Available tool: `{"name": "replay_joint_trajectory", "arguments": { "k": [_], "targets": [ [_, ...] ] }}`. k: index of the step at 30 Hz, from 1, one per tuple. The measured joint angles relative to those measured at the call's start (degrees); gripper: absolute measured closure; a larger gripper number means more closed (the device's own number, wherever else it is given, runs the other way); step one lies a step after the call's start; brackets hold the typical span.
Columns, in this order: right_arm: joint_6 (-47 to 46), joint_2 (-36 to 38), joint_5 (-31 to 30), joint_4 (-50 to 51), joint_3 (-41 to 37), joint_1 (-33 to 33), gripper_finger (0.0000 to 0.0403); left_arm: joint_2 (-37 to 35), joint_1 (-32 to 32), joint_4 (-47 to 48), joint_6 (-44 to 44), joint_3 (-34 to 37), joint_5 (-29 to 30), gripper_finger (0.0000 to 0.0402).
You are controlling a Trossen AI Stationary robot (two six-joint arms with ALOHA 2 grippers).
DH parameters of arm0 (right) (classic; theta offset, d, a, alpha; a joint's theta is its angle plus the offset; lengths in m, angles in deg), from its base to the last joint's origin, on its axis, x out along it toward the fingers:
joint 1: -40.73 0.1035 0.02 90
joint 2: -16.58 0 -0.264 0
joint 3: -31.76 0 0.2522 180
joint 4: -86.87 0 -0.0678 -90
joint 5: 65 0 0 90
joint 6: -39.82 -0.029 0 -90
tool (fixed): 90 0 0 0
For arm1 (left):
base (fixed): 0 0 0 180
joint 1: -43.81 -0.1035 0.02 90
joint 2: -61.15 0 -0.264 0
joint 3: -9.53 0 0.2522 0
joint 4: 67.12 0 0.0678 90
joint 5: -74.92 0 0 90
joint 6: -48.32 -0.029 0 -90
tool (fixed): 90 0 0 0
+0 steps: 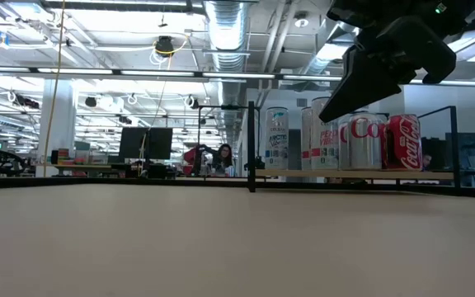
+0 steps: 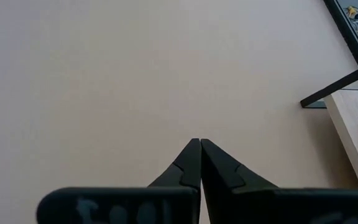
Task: Place canned beverage on shelf
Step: Put the white and blue soda can on the shelf and align it with the other white and blue soda can
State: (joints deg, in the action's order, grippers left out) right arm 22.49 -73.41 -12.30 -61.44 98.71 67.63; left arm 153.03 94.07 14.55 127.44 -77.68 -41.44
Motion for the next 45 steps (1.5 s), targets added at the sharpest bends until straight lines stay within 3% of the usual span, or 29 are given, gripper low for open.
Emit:
{"name": "replay_joint_trajectory", "arguments": {
  "k": [5, 11, 17, 30, 39, 45],
  "targets": [
    [0.0, 0.0, 0.0, 0.0, 0.0, 0.0, 0.0374, 0.0, -3.3, 1.6, -5.9, 0.0, 0.4, 0.0164],
    [0.0, 0.0, -0.1, 0.0, 0.0, 0.0, 0.0372, 0.0, -12.1, 7.5, -18.1, -3.0, 1.5, 0.0164],
    [0.7, 0.0, -0.1, -0.2, 0.0, 0.0, 0.0374, 0.0, -25.0, 13.9, -34.9, -8.9, 9.5, 0.0164],
    [0.9, 0.0, -0.2, -0.4, 0.0, -0.1, 0.0374, 0.2, -53.7, 7.1, -61.8, -13.6, 13.6, 0.0164],
    [0.9, 0.0, -0.2, -0.5, 0.0, -0.2, 0.0374, 0.7, -66.4, 3.8, -65.7, -13.6, 13.6, 0.0164],
    [0.8, 0.0, -0.2, -0.8, 0.0, -0.9, 0.0373, 8.1, -67.7, 0.7, -69.0, -19.6, 12.2, 0.0164]
  ]
}}
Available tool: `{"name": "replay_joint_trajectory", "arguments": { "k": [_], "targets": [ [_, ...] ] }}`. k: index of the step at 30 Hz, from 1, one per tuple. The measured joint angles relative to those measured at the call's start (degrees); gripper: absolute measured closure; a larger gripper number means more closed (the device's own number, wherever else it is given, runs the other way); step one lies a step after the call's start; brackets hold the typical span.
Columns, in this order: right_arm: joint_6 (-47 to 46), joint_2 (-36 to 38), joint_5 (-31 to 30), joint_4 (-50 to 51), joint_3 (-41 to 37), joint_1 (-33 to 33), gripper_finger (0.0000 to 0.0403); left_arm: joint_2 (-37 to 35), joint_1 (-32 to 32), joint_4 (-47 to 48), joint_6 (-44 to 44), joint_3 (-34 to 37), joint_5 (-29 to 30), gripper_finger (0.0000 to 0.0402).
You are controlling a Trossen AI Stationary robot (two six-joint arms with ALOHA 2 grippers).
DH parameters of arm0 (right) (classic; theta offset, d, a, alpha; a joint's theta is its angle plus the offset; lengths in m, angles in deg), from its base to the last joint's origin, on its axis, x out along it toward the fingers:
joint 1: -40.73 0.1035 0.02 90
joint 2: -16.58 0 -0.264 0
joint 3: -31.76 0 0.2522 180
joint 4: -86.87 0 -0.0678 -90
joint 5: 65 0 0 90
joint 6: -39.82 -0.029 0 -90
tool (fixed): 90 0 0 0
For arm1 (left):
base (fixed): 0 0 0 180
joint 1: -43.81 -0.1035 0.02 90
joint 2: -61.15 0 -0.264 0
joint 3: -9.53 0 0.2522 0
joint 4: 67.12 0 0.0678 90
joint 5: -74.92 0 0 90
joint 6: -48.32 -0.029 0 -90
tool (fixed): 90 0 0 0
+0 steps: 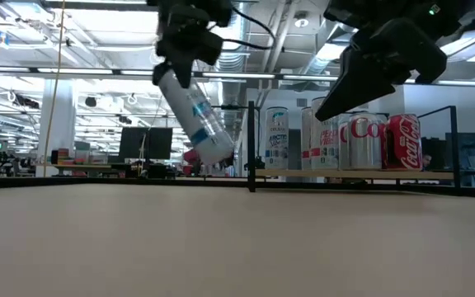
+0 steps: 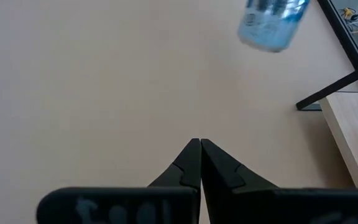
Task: Place canned beverage on shelf
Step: Put the white and blue soda can on the shelf and align it with the other white and blue soda can
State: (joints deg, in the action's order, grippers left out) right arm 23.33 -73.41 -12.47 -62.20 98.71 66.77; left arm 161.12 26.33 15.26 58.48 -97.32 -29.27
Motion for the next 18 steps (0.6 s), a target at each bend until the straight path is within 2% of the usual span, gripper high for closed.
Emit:
{"name": "replay_joint_trajectory", "arguments": {
  "k": [2, 4, 7, 11, 18],
  "targets": [
    [0.0, 0.0, 0.0, 0.2, 0.0, 0.0, 0.0373, 2.9, 1.1, 3.8, -3.0, -3.4, 1.3, 0.0164],
    [0.0, 0.0, 0.0, 0.5, 0.0, 0.0, 0.0373, 5.2, 2.6, 8.3, -5.8, -6.2, 5.2, 0.0164],
    [0.0, 0.0, 0.0, 0.6, 0.0, 0.2, 0.0373, 6.1, 4.4, 11.0, -6.8, -7.2, 10.0, 0.0164],
    [-0.3, 0.0, 0.0, 0.6, 0.0, 0.2, 0.0373, 6.2, 5.3, 10.1, -6.9, -6.9, 9.3, 0.0164],
    [-1.1, 0.0, 0.1, 0.3, 0.0, 0.2, 0.0372, 6.2, 6.4, 10.3, -6.0, -6.9, 9.4, 0.0121]
  ]
}}
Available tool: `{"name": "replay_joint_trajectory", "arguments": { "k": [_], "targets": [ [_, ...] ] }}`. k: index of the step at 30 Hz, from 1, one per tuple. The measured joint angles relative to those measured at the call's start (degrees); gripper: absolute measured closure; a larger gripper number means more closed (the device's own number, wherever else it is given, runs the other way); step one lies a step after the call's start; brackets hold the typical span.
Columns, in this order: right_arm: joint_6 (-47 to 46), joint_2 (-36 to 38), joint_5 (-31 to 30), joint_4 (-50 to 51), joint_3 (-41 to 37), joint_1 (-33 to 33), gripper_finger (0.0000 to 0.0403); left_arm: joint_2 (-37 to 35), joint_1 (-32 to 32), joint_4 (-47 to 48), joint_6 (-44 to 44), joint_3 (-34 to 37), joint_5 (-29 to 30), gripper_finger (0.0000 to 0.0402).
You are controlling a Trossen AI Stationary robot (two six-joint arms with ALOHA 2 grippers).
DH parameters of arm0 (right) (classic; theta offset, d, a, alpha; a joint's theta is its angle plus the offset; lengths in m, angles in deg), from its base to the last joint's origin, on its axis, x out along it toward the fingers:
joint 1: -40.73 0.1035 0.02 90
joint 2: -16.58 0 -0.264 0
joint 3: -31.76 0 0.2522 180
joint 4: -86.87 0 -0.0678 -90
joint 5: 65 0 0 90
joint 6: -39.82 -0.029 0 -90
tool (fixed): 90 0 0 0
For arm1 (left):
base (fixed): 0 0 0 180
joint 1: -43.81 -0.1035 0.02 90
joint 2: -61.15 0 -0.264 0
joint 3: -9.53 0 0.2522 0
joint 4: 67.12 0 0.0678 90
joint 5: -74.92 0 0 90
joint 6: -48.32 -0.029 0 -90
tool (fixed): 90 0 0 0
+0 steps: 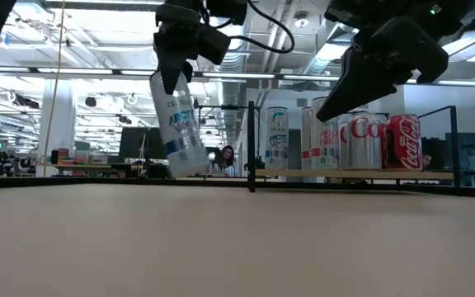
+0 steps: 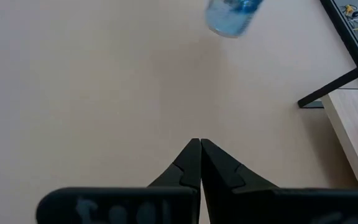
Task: Place canned beverage on shelf
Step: Put the white and blue soda can on the shelf and align it with the other white and blue soda can
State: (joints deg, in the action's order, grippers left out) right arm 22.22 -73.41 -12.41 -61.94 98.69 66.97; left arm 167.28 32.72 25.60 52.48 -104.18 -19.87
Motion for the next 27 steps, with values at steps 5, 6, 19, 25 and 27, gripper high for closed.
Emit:
{"name": "replay_joint_trajectory", "arguments": {
  "k": [5, 6, 19, 25, 27],
  "targets": [
    [0.0, 0.0, 0.0, 0.0, 0.0, 0.0, 0.0372, 0.0, 0.2, -0.2, 0.1, 0.0, -0.1, 0.0115],
    [0.0, 0.0, 0.0, 0.0, 0.0, 0.0, 0.0372, 0.0, 0.2, -0.2, 0.1, 0.0, -0.1, 0.0115],
    [0.0, 0.0, 0.0, 0.0, 0.0, 0.0, 0.0372, 0.0, 0.2, -0.1, 1.1, 0.0, 0.5, 0.0112],
    [0.0, 0.0, 0.0, 0.0, 0.0, 0.0, 0.0372, 0.0, 0.2, 0.7, -0.5, 0.0, 1.2, 0.0111],
    [0.0, 0.0, 0.0, 0.0, 0.0, 0.0, 0.0372, 0.0, 0.2, 2.9, -0.8, 0.0, 2.6, 0.0111]
  ]
}}
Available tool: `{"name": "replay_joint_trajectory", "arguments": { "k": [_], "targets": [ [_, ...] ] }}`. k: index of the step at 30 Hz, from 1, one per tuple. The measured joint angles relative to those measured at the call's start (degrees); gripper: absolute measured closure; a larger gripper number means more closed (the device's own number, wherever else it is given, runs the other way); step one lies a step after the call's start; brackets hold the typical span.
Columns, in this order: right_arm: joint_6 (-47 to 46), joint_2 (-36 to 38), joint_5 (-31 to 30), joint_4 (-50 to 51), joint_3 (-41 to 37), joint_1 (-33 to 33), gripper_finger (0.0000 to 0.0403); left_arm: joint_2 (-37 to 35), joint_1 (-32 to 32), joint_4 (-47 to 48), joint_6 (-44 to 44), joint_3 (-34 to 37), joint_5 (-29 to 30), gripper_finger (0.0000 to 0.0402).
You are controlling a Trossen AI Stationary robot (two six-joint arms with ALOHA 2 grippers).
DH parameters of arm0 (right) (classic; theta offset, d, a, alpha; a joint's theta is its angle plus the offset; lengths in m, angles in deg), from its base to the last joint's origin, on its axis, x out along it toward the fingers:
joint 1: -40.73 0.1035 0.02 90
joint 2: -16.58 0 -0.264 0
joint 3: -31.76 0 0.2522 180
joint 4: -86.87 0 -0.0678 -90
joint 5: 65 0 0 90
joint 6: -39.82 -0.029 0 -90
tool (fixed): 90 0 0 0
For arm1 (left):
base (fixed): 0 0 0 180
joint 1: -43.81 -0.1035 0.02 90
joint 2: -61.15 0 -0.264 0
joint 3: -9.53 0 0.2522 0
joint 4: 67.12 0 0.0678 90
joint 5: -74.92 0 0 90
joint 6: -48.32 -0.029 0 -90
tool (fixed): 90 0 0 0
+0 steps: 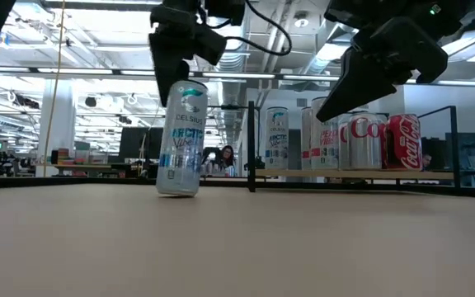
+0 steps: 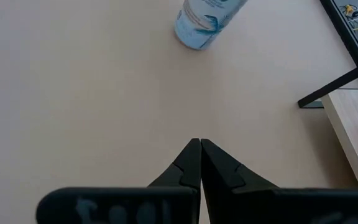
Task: Place canned beverage on shelf
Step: Put the white and blue soda can on the shelf and align it with the other white and blue soda can
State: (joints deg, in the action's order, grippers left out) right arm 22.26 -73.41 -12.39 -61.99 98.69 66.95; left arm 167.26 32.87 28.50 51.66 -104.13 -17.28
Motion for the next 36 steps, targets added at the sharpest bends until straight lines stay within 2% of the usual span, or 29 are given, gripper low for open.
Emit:
{"name": "replay_joint_trajectory", "arguments": {
  "k": [5, 8, 12, 15, 19, 24, 27, 29, 32, 36],
  "targets": [
    [0.0, 0.0, 0.0, -0.1, 0.0, 0.0, 0.0372, -0.5, 0.0, 7.2, 0.6, 0.0, 5.7, 0.0111],
    [0.0, 0.0, 0.0, -0.1, 0.0, 0.0, 0.0372, -2.6, 0.0, 8.1, 1.4, 0.0, 6.8, 0.0111],
    [0.0, 0.0, 0.0, -0.8, 0.0, 0.0, 0.0372, -8.3, 0.5, 8.1, 2.2, 0.1, 7.8, 0.0111],
    [0.9, 0.0, 0.1, -3.5, 0.0, -0.2, 0.0372, -15.9, 1.5, 4.4, 2.8, 3.4, 11.2, 0.0111],
    [10.5, 0.0, 0.1, -12.0, 0.0, -1.1, 0.0372, -30.0, 3.0, -6.9, 2.4, 15.3, 12.1, 0.0111],
    [32.9, 0.0, 0.0, -31.6, 0.0, -2.2, 0.0372, -48.7, 3.5, -24.9, 1.5, 34.5, 15.1, 0.0111],
    [38.6, 0.0, 0.1, -44.1, 0.0, -3.4, 0.0372, -58.2, 3.1, -34.7, -2.2, 44.8, 19.3, 0.0111],
    [39.1, 0.0, 0.5, -47.6, 1.2, -5.3, 0.0372, -63.3, 2.2, -40.0, -6.2, 50.2, 23.1, 0.0111],
    [33.6, 0.0, 8.3, -39.0, 6.6, -10.5, 0.0370, -69.3, -0.2, -48.5, -13.0, 56.5, 28.3, 0.0111],
    [24.7, -2.8, 28.9, -19.9, 18.2, -18.6, 0.0354, -74.0, -4.5, -58.8, -20.5, 61.6, 33.0, 0.0111]
  ]
}}
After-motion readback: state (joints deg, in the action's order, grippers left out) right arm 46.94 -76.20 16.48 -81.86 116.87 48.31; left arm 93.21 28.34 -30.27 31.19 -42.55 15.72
